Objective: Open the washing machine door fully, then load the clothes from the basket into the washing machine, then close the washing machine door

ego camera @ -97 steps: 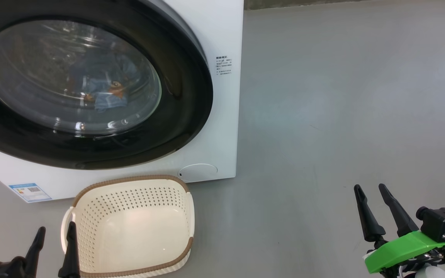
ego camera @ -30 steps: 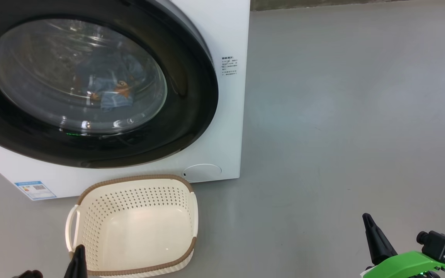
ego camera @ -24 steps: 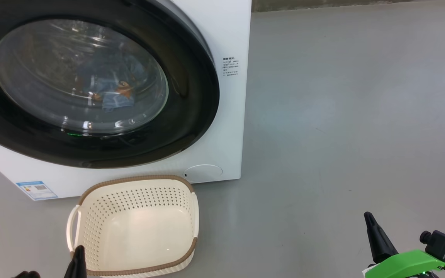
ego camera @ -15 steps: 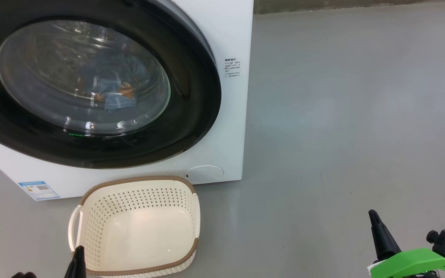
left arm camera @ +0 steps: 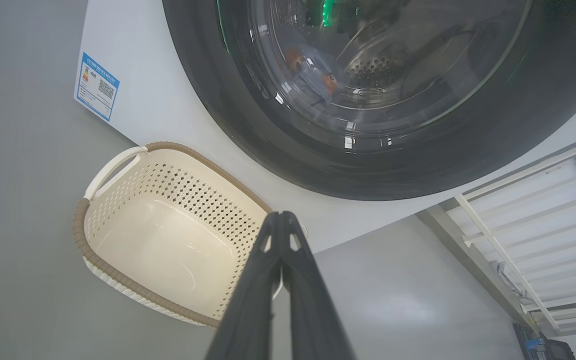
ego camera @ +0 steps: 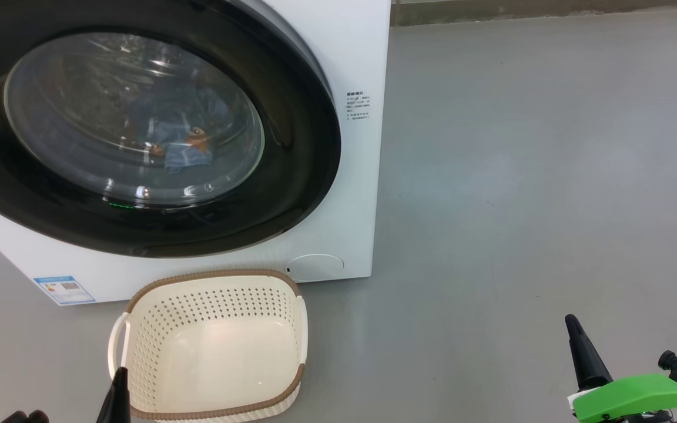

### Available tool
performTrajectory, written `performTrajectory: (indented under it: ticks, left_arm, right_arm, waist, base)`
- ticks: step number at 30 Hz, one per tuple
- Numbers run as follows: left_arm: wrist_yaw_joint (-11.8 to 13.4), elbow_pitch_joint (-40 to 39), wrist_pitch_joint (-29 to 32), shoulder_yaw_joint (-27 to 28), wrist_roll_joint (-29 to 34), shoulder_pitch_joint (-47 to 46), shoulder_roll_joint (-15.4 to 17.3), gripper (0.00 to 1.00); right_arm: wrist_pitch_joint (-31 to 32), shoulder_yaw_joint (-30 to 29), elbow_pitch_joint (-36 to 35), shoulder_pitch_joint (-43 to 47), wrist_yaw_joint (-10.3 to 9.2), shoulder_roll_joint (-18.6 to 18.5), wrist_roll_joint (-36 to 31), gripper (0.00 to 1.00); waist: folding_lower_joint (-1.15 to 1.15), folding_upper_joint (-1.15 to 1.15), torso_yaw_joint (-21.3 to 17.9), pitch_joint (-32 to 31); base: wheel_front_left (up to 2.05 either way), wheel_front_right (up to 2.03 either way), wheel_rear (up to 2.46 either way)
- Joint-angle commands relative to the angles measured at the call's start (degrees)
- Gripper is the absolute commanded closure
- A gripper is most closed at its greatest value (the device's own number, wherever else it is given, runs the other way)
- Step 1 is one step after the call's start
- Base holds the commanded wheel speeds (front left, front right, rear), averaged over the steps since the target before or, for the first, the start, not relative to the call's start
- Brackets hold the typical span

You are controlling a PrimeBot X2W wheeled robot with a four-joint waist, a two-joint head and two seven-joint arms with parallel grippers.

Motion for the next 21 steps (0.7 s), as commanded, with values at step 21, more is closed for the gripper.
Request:
performTrajectory:
  ticks: [21]
  left_arm:
    - [0.11, -2.48, 3.77, 2.55, -12.51, -3.73, 0.0, 1.0]
  right_arm:
    - [3.51, -1.71, -3.78, -1.96, -0.26, 0.23, 11.85, 1.0]
  waist:
    - [0.0, 0.0, 0.79, -0.78]
  base:
    - [0.0, 0.0, 0.0]
